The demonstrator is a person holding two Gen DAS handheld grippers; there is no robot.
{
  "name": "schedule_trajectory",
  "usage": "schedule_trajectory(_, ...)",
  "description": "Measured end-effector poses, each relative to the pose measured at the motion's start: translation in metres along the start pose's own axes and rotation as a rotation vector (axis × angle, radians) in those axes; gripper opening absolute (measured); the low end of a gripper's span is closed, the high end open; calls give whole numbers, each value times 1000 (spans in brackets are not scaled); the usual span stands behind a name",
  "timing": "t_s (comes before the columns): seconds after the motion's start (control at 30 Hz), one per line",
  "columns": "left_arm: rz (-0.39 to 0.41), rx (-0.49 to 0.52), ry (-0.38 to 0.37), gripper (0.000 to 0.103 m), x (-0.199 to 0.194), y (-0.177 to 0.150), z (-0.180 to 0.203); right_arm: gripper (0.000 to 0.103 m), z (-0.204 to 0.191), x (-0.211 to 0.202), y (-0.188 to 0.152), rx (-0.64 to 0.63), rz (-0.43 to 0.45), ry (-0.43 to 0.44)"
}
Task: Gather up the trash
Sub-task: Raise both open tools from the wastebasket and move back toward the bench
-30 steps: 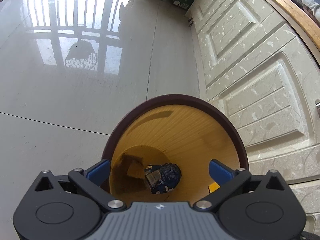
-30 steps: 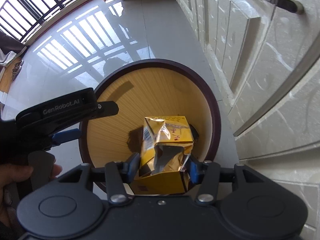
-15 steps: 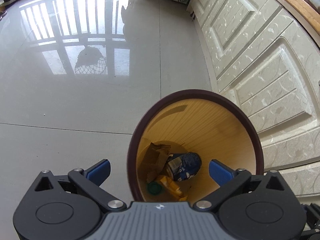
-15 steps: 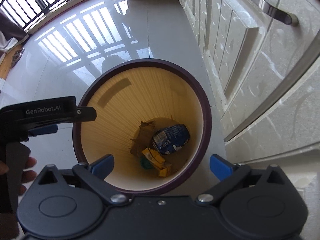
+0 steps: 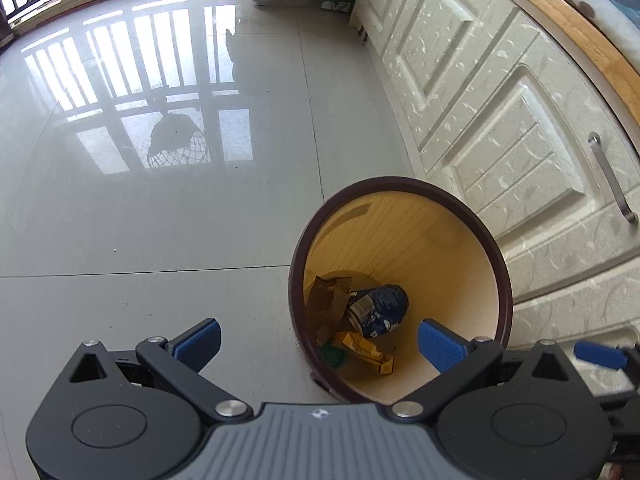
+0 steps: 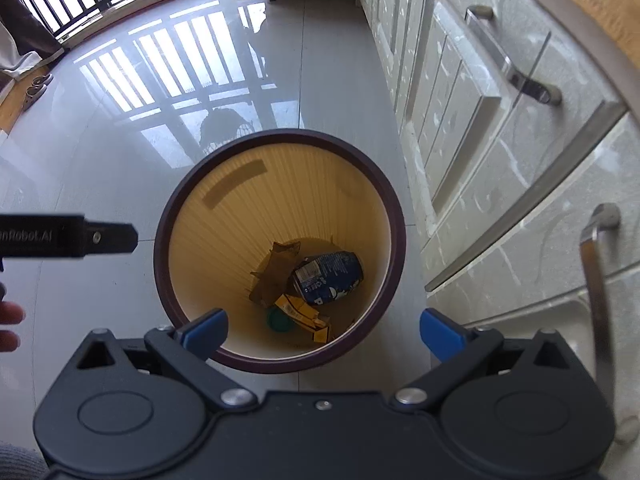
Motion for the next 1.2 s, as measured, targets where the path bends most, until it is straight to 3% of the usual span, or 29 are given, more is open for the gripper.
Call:
schedule_trajectory(0.33, -9, 44, 12, 103, -45, -27, -9, 103, -9, -50, 6, -18, 64, -28)
schedule_trajectory(1.2, 182, 62, -2, 103, -155, -55, -4, 103, -12, -165, -23, -7, 209, -126)
Point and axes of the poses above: each gripper's, at about its wrist camera, not at the fingertips, and x roughly the way its jaws point, z to its right, y to its top, the point moved 7 cm from there along x, roughly the way its jaws point, and after that the axes turned 8 degrees about -x, right-handed, at the moved point
